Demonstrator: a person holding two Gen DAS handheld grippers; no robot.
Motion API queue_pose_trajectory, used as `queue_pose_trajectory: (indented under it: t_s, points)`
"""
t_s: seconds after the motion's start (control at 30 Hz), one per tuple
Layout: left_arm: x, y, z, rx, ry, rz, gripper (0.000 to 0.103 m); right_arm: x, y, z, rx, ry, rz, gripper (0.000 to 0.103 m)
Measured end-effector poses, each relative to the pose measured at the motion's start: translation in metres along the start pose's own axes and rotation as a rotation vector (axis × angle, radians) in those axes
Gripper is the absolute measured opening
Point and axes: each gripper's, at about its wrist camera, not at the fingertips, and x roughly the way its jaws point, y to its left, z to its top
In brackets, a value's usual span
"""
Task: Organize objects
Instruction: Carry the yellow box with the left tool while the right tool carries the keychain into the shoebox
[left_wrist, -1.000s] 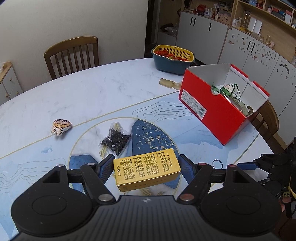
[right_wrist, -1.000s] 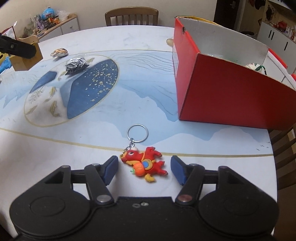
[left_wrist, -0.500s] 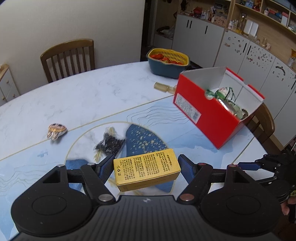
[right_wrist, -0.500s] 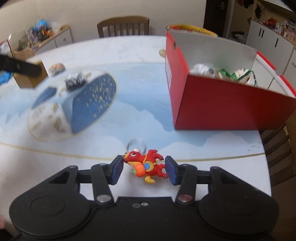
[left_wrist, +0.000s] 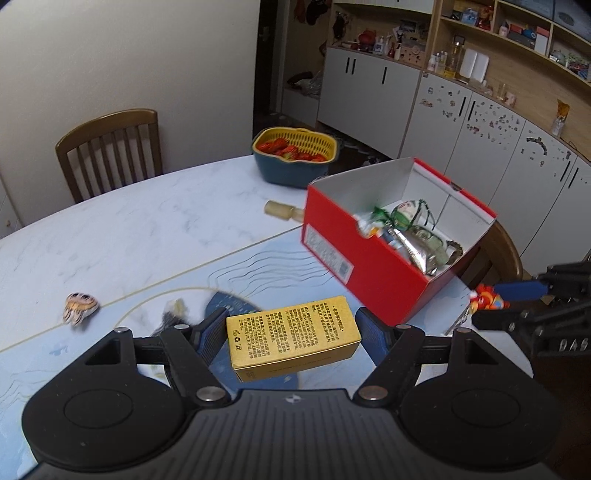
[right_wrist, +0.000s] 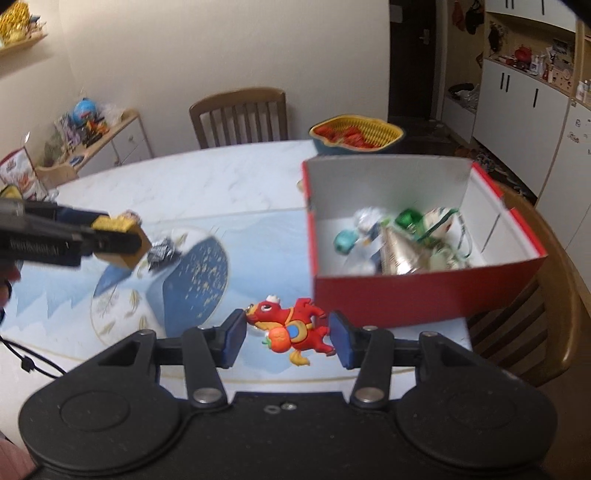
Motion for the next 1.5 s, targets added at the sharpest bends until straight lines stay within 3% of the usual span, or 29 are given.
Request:
queue_pose_trajectory:
  t_s: [0.37,0.83,1.1,1.5]
  points:
    - [0.020,-0.046,0.030,0.021,-0.018,-0.006,0.075,-0.019,-0.054,0.044,-0.027,-0.072,-0.035,0.048]
    - [0.085,-0.099,0.094,0.066,-0.018,0.051,0.075,0.025,-0.119,0.077,-0.087,-0.068,-0.065,0.048]
    - [0.146,-0.124,0.126,0.096,0.061,0.055,0.075,0.056,-0.138,0.080,-0.132,-0.036,-0.059,0.048]
    - [0.230,-0.153,0.144,0.143,0.163,0.094,0.075,0.107,-0.149,0.073,-0.152,0.024,-0.051,0.048]
